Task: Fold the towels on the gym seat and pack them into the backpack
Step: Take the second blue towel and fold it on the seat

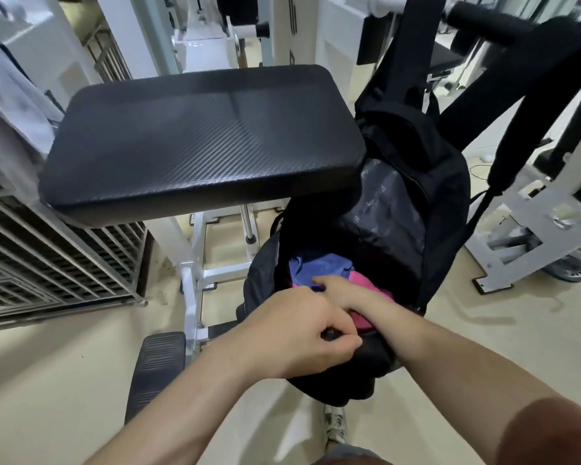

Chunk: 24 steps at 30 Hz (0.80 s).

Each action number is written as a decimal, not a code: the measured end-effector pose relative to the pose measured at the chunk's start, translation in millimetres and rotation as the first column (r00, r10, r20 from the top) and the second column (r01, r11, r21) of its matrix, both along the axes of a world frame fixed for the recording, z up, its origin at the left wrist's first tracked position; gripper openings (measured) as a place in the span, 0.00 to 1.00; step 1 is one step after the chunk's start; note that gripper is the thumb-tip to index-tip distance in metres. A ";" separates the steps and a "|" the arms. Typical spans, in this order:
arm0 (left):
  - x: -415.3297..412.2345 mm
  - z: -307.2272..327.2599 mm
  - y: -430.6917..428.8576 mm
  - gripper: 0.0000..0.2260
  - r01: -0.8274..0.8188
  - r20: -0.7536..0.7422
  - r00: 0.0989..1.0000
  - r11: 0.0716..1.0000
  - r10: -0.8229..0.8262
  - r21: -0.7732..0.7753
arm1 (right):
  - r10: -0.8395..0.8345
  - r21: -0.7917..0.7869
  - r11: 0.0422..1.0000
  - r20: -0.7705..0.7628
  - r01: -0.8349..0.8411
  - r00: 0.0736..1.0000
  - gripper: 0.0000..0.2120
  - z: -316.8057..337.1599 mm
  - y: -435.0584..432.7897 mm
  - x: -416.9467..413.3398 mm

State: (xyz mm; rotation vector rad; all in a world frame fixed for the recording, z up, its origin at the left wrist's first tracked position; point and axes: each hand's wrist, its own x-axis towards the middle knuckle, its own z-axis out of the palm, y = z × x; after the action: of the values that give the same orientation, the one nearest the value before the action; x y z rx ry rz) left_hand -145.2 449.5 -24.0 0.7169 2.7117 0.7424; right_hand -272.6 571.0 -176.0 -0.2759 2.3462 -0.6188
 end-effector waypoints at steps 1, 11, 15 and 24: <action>-1.5 -2.6 -3.7 0.12 -0.005 -0.025 1.000 0.998 0.003 -0.064 | -0.017 -0.033 0.999 -0.053 0.015 0.998 0.22 11.5 0.0 2.4; -8.8 -63.0 -34.9 0.06 -0.049 -0.045 0.998 0.917 0.034 -0.395 | -0.110 -0.240 0.971 -0.423 0.006 0.899 0.13 138.3 0.3 42.2; -5.8 -66.4 -55.6 0.12 -0.151 -0.046 0.988 0.963 0.144 -0.223 | -0.068 -0.247 0.965 -0.557 -0.087 0.827 0.11 184.6 -21.8 55.0; -13.6 18.3 -145.9 0.11 -0.476 -0.407 0.559 0.681 0.723 0.556 | 0.109 -0.220 0.926 -0.622 -0.307 0.775 0.11 252.2 -103.4 52.8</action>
State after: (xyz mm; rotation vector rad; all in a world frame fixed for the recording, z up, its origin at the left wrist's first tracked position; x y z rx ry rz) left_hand -158.8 303.6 -5.7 -0.0331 3.5113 1.4665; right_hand -219.7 467.6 76.2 -1.0055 2.7449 -0.8884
